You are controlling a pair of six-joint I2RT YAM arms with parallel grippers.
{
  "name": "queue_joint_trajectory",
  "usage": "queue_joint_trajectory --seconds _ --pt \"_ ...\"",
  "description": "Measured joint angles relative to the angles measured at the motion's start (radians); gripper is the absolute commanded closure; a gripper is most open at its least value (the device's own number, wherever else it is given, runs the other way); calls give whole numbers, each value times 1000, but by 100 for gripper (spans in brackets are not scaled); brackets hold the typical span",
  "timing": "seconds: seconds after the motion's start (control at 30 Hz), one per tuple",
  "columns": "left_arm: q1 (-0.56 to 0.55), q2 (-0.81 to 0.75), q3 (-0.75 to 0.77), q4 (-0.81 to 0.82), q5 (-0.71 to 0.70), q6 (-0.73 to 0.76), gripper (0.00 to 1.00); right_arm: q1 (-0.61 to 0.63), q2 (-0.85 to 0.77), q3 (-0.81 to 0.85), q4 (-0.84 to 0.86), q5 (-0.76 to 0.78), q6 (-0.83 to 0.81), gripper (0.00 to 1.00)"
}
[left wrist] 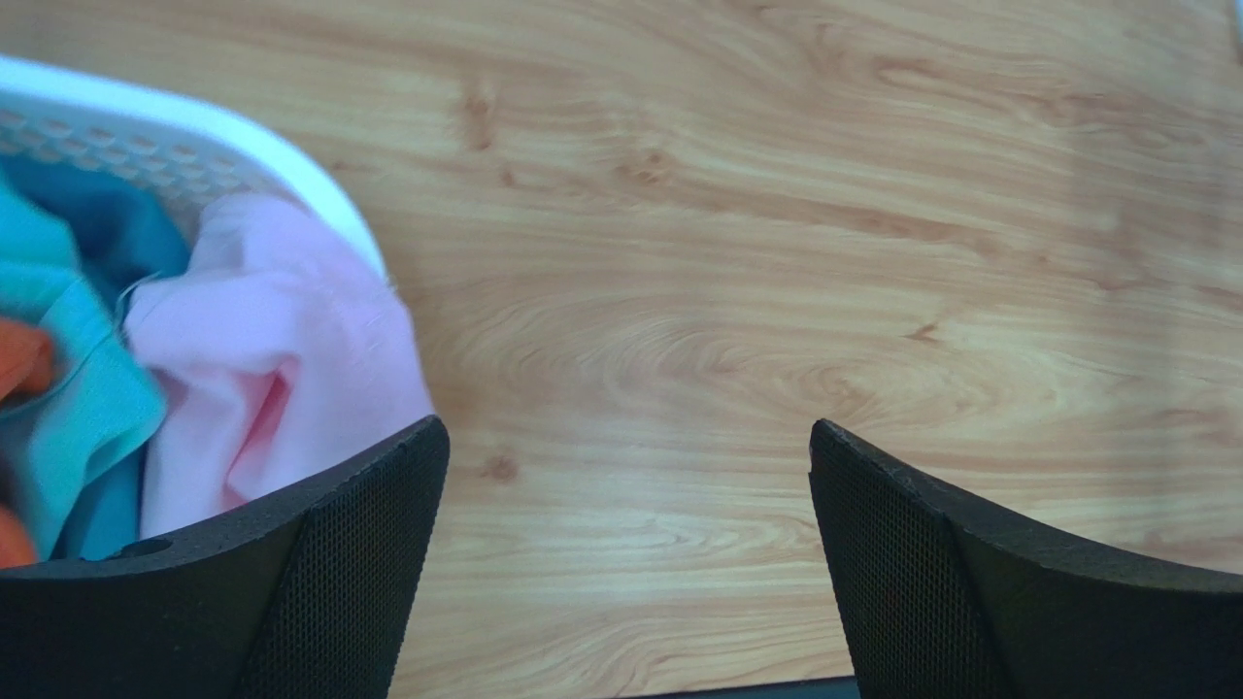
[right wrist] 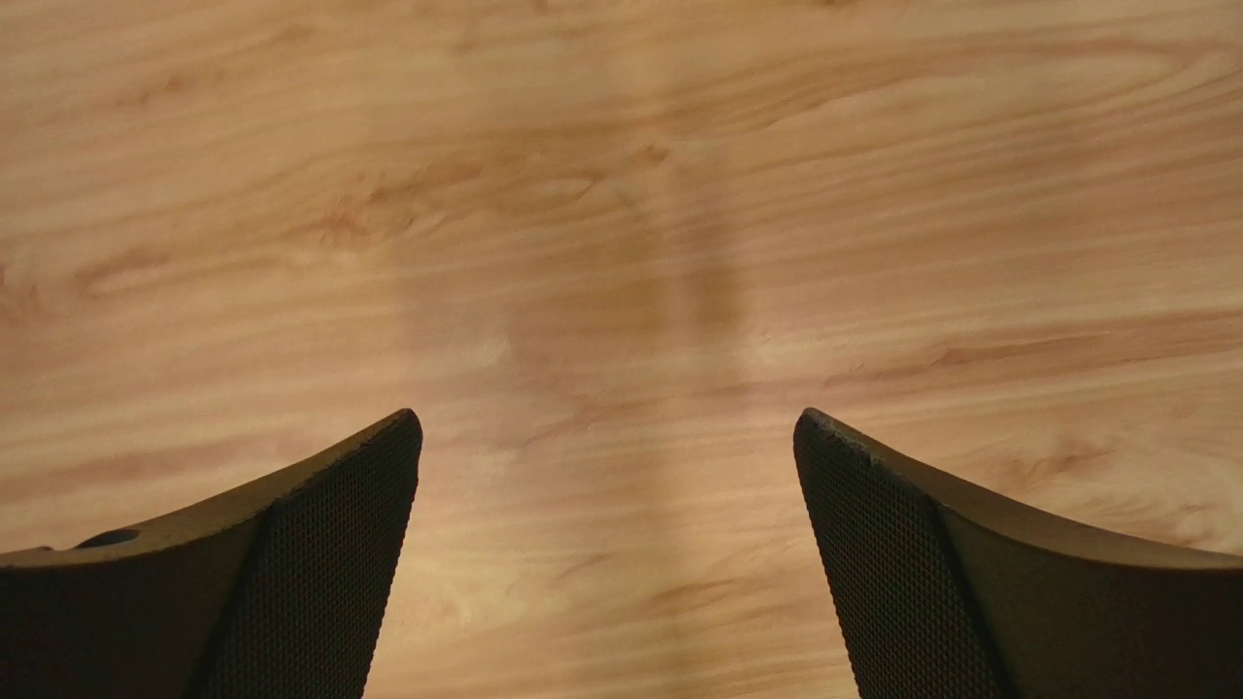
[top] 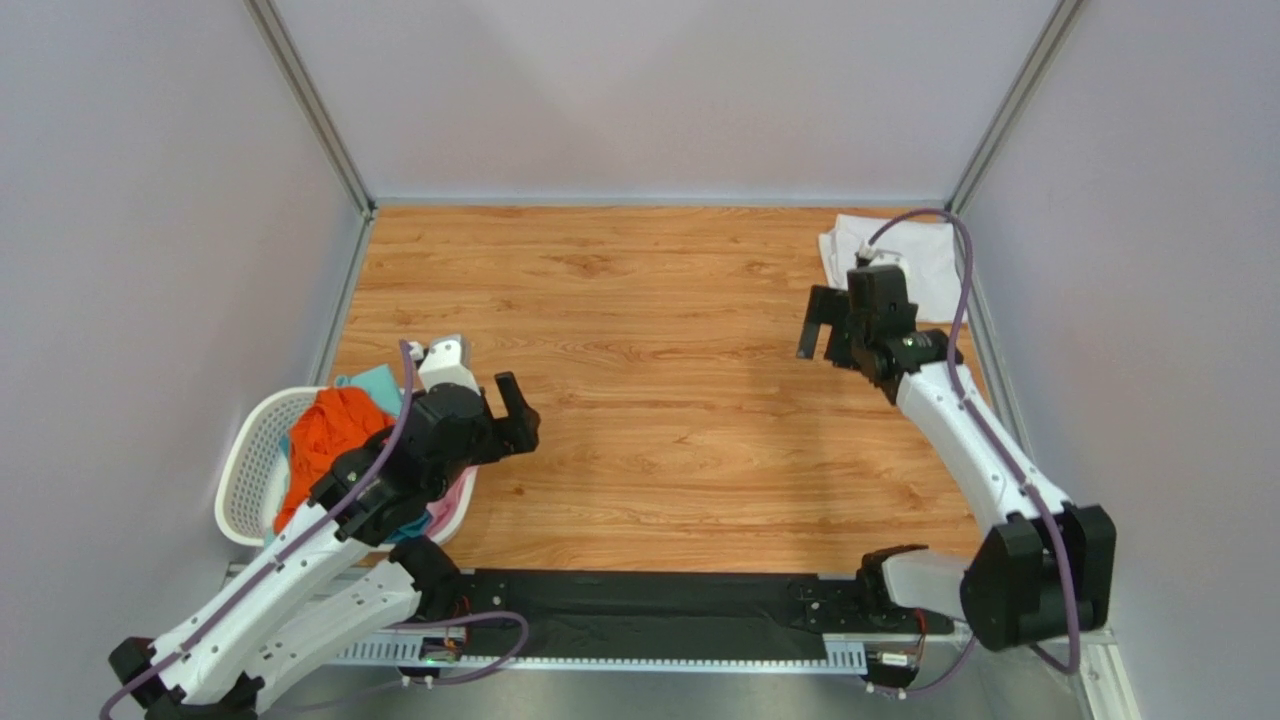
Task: Fold and stack the t-shirts
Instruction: Reset both grippers
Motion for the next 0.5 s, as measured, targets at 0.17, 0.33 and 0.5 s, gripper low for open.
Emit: queue_joint_trajectory --seconds 0.17,0.33,0.5 --pt "0 -95 -84 148 49 106 0 67 -230 -236 30 -69 74 0" --pt "0 -122 -152 246 72 171 0 67 -465 -389 49 -120 114 0" --pt "0 -108 -165 280 79 192 0 67 -619 -437 42 -134 127 0"
